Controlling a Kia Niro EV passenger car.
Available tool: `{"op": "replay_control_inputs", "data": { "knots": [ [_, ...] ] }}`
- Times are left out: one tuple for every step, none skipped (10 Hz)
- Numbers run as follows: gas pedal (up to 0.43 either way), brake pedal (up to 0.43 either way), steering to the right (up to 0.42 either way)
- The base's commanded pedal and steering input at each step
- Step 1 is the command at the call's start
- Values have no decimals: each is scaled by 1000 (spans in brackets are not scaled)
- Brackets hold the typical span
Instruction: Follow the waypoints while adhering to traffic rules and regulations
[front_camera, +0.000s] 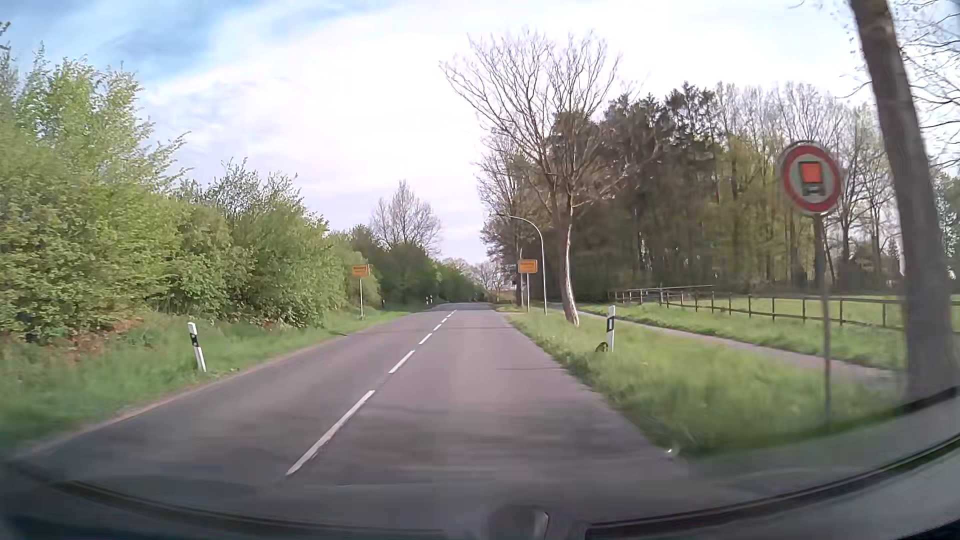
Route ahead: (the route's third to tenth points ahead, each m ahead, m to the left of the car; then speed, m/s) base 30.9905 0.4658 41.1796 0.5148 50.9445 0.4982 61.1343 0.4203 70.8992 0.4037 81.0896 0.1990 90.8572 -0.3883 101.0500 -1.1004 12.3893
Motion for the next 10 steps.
{"op": "replay_control_inputs", "data": {
  "knots": [
    [79,0,-5],
    [79,0,-5],
    [79,0,-6],
    [79,0,-6],
    [79,0,-6],
    [79,0,-6],
    [79,0,-6],
    [79,0,-6],
    [79,0,-6],
    [79,0,-6]
  ]
}}
